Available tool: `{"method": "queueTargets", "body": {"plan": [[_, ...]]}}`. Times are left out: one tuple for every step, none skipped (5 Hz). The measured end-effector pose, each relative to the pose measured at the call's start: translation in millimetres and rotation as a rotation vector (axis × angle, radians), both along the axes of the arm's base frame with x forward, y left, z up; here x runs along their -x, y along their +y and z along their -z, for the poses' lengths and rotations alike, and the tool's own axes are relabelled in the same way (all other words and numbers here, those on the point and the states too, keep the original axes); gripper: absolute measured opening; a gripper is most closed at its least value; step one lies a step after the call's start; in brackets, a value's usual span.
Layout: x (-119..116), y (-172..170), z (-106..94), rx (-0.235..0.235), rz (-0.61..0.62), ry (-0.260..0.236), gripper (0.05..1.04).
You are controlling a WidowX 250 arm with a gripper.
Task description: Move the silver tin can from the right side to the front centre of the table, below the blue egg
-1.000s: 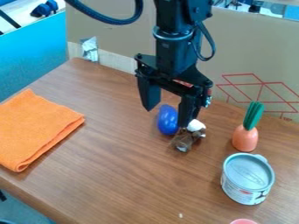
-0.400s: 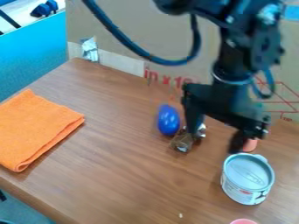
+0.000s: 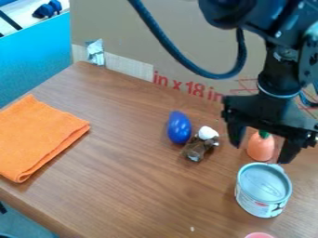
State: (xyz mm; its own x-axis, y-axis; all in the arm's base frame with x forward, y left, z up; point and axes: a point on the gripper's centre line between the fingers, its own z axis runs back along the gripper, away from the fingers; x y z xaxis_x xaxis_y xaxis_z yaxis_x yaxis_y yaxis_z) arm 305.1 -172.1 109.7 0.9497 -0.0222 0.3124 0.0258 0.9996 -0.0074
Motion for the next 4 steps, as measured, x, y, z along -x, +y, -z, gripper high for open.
{"method": "queueTargets", "body": {"plan": [[-4,-13,16.6,0.019,-0.013,0.041,1.006],[-6,-19,24.3,0.032,-0.022,0.047,1.006],[-6,-25,25.3,0.052,-0.058,0.042,1.006],[-9,-30,34.1,0.046,-0.128,0.036,1.006]]}}
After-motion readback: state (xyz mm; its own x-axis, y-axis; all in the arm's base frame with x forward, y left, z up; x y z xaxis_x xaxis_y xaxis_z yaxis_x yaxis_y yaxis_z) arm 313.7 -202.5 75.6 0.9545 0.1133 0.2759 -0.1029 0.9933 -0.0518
